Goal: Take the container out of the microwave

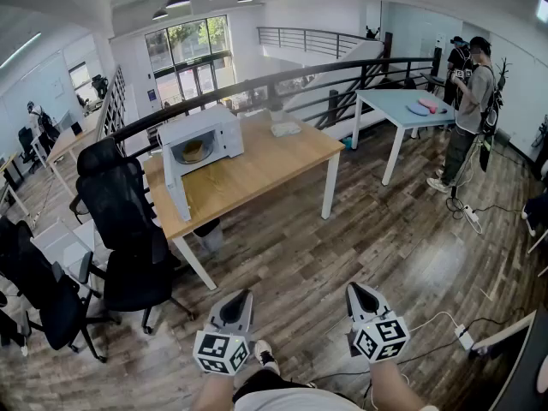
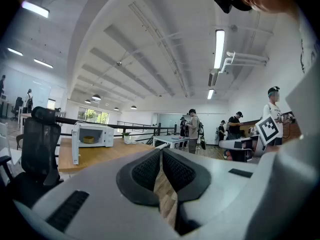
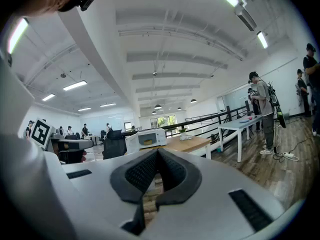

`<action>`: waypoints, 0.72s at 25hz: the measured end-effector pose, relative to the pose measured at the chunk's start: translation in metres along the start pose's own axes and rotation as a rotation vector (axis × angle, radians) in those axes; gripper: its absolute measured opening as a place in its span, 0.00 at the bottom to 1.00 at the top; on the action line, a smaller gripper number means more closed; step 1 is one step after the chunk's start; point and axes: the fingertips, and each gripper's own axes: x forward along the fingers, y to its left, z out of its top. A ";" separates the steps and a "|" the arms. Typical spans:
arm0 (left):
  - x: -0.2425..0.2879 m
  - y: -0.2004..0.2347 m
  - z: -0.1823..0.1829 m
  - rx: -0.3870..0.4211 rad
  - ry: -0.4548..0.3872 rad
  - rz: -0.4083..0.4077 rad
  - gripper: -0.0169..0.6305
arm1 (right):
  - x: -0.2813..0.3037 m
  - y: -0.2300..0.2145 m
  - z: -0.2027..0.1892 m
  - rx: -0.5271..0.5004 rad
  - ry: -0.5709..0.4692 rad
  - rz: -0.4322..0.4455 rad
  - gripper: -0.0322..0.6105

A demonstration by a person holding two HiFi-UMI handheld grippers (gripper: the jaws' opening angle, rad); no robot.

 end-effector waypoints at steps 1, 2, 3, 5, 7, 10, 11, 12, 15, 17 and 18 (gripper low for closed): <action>0.001 0.000 0.002 0.001 0.000 -0.001 0.09 | 0.000 -0.001 0.000 0.003 0.001 0.000 0.08; 0.002 0.000 0.003 0.002 -0.001 -0.002 0.09 | 0.000 -0.001 0.000 0.006 0.003 0.000 0.08; 0.003 0.000 0.004 0.002 -0.001 -0.002 0.09 | 0.001 -0.002 0.000 0.009 0.004 0.000 0.08; 0.005 0.002 0.004 0.000 0.000 -0.003 0.09 | 0.003 -0.002 -0.001 0.011 0.007 0.001 0.08; 0.006 0.005 0.003 -0.002 0.002 -0.002 0.09 | 0.007 -0.001 -0.001 0.010 0.008 0.003 0.08; 0.010 0.007 0.002 0.000 0.003 -0.002 0.09 | 0.013 -0.002 -0.002 0.012 0.008 0.008 0.08; 0.012 0.008 0.002 0.000 0.003 -0.002 0.09 | 0.015 -0.002 -0.002 0.013 0.009 0.008 0.08; 0.013 0.010 0.002 0.000 0.003 -0.002 0.09 | 0.018 -0.003 -0.002 0.014 0.010 0.008 0.08; 0.019 0.017 0.001 -0.005 0.005 0.000 0.09 | 0.027 -0.003 -0.002 0.016 0.008 0.007 0.08; 0.023 0.024 -0.001 -0.010 0.008 0.002 0.09 | 0.035 -0.001 -0.002 0.001 0.004 0.013 0.08; 0.026 0.028 -0.002 -0.013 0.010 0.003 0.09 | 0.040 0.001 -0.003 -0.009 0.004 0.016 0.08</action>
